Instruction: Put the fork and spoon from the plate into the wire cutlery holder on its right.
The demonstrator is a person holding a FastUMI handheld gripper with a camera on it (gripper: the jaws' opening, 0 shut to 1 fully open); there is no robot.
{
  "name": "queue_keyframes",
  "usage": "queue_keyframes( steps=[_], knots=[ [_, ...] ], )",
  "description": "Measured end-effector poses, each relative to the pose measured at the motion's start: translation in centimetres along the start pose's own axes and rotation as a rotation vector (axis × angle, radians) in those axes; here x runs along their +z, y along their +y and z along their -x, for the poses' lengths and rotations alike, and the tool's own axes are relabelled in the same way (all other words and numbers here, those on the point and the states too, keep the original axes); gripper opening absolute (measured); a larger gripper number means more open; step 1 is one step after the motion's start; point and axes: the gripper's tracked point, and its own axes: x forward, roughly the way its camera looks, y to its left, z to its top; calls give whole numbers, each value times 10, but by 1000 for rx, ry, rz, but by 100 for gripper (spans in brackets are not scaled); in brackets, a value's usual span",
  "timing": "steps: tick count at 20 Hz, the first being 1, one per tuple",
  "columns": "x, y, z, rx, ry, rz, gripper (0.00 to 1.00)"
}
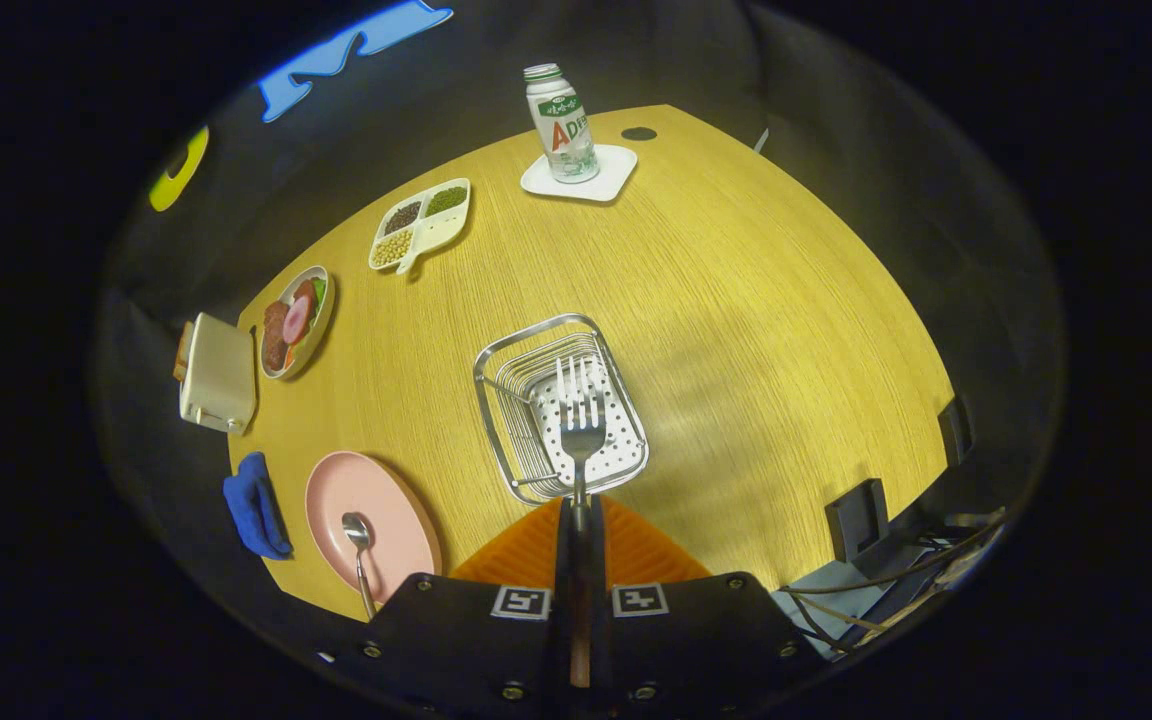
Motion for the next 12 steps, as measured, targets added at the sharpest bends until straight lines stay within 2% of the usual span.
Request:
queue_keyframes(
  steps=[4,5,8,9,12],
  knots=[
    [11,4,5,13,-35,0,20],
    [14,5,7,17,-46,3,29],
    [17,3,7,6,-62,8,97],
    [17,3,9,4,-61,7,100],
    [15,2,7,7,-62,15,98]
  ],
)
